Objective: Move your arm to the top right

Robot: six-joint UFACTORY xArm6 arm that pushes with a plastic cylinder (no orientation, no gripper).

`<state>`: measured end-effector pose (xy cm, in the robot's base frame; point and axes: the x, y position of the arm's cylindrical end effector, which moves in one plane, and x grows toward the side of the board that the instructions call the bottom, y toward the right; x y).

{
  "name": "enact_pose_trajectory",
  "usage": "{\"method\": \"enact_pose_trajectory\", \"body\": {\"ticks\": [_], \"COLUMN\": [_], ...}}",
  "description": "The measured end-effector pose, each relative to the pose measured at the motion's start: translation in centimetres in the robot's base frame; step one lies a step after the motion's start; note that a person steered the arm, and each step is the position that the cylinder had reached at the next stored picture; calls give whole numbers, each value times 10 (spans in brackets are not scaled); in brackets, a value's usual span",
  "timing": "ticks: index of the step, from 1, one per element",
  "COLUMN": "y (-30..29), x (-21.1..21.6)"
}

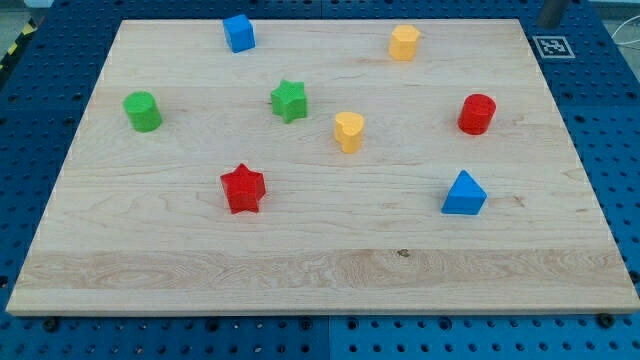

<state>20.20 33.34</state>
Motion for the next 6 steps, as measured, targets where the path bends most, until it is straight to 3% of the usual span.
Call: {"method": "enact_pose_trajectory", "body": {"ticks": [3,4,6], "y": [10,8,6], "x": [6,50,67]}}
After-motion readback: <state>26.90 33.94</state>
